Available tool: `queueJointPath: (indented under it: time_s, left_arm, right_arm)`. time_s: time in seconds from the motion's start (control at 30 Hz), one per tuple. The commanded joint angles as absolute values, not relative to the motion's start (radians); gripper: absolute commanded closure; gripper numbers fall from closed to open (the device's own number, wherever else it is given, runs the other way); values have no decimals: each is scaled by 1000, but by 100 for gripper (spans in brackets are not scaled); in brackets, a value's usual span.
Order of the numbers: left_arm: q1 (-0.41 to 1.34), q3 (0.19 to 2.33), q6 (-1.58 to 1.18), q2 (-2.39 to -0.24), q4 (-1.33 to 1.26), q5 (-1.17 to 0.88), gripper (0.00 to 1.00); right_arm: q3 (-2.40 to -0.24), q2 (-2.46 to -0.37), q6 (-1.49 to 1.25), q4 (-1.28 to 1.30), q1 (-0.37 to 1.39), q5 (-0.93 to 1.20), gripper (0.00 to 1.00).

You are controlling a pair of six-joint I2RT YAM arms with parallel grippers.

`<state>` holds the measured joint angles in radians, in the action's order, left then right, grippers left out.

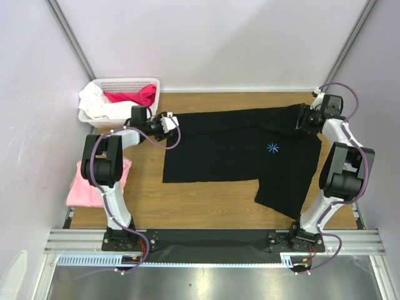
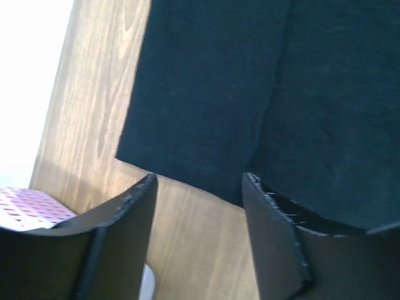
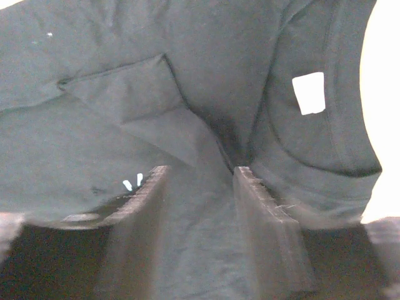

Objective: Fold and stack the t-shirts
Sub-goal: Fold the tshirt

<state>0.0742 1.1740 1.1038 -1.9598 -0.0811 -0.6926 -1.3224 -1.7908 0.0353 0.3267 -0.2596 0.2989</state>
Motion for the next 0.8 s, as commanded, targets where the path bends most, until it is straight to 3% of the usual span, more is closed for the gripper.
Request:
queueJointPath:
  time_s: [0.0, 0.13, 0.2, 0.37, 0.5, 0.77]
  left_arm:
    - [83, 1149, 1089, -1862, -74, -787, 35]
    - [104, 1123, 935, -1813, -161, -804, 32]
    - [113, 1118, 812, -1787, -220, -828, 28]
    - [173, 1118, 550, -1744, -368, -769, 21]
    - [230, 1173, 284, -1766, -455, -563, 15]
    - [383, 1190, 65, -1836, -572, -184, 4]
  right_arm:
    - [-1367, -1749, 51, 345, -265, 343, 40]
    - [-1382, -1727, 15, 334, -265, 371, 21]
    - [-1390, -1712, -21, 319, -265, 350, 16]
    - [-1404, -1717, -168, 278, -261, 284, 14]
    - [-1391, -1764, -277, 200, -218, 211, 15]
    - [-1479, -1962, -381, 138, -126, 166, 17]
